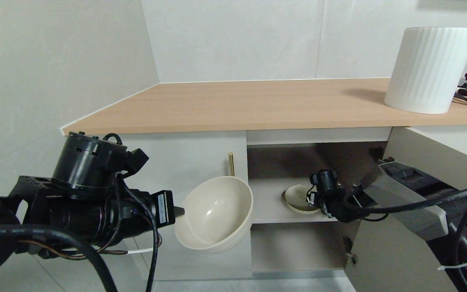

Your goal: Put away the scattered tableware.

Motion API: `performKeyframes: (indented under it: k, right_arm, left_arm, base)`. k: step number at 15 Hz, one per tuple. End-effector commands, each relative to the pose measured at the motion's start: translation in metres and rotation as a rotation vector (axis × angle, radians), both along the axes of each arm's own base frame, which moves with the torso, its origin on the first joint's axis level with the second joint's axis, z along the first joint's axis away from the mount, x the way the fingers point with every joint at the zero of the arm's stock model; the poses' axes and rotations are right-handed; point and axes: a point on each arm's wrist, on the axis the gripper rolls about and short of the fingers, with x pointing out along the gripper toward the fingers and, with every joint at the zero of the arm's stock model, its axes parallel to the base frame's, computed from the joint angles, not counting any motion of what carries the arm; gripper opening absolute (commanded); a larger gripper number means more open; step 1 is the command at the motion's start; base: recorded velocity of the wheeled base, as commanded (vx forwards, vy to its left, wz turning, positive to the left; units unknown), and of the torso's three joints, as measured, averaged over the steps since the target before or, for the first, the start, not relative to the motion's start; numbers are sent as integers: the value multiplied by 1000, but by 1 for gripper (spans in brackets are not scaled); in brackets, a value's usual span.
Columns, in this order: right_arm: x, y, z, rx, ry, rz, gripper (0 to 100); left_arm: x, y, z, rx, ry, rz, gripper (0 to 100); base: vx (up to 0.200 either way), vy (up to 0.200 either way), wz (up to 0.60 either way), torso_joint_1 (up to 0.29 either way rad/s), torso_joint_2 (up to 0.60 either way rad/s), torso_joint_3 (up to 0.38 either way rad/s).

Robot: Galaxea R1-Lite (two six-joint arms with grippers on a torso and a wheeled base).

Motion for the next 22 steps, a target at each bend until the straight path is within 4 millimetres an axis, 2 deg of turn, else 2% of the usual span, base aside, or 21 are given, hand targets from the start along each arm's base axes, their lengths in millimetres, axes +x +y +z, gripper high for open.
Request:
performKeyframes:
  k: [1,3,4,6,9,11,12,13,14,16,18,19,20,22]
  right_arm:
    - [0,0,4,3,-5,-1,100]
    - [-3,-1,17,16,-17,-8,100]
    - [-15,-4,41,39,1,-25,100]
    - [-33,-6,73,50,41,-20,100]
    - [-65,0,122,88,98,71,100]
    - [-95,11,149,114,141,157,100]
    - [-116,19,160,142,166,234,100]
    - [-127,25,164,157,177,282,100]
    - [-152,36,177,180,180,375,100]
    - [-183,43,197,203,181,468,100]
    - [-206,39,218,228,209,533,100]
    - [-211,37,224,239,208,548,100]
    - [-221,35,234,259,209,582,100]
    - [-234,39,241,268,221,630,100]
  left_arm:
    - [0,0,0,1,1,-1,0]
    - [0,0,0,0,1,0,0]
    - [1,-1,0,0,0,-3,0]
    - [6,-3,-2,3,3,-6,0]
    - [14,-9,5,44,-50,-51,0]
    - [19,-13,0,71,-45,-73,0]
    - [21,-16,-8,94,-25,-91,0]
    - [22,-20,-12,102,-12,-104,0]
    - [23,-29,-22,118,19,-134,0]
    - [25,-44,-44,167,79,-165,0]
    - [27,-62,-66,246,96,-165,0]
    - [27,-65,-72,268,91,-157,0]
    - [28,-71,-86,306,88,-143,0]
    - [29,-76,-94,316,78,-142,0]
  base:
    - [0,0,0,0,0,0]
    - [0,0,0,0,0,0]
    - [0,0,0,0,0,0]
    - [0,0,0,0,0,0]
    - [0,0,0,0,0,0]
    - [0,0,0,0,0,0]
    - [0,0,0,0,0,0]
    - [0,0,0,0,0,0]
    - [0,0,0,0,0,0]
    - [0,0,0,0,0,0]
    - [0,0,0,0,0,0]
    - [0,0,0,0,0,0]
    - [0,0,0,0,0,0]
    - [0,0,0,0,0,0]
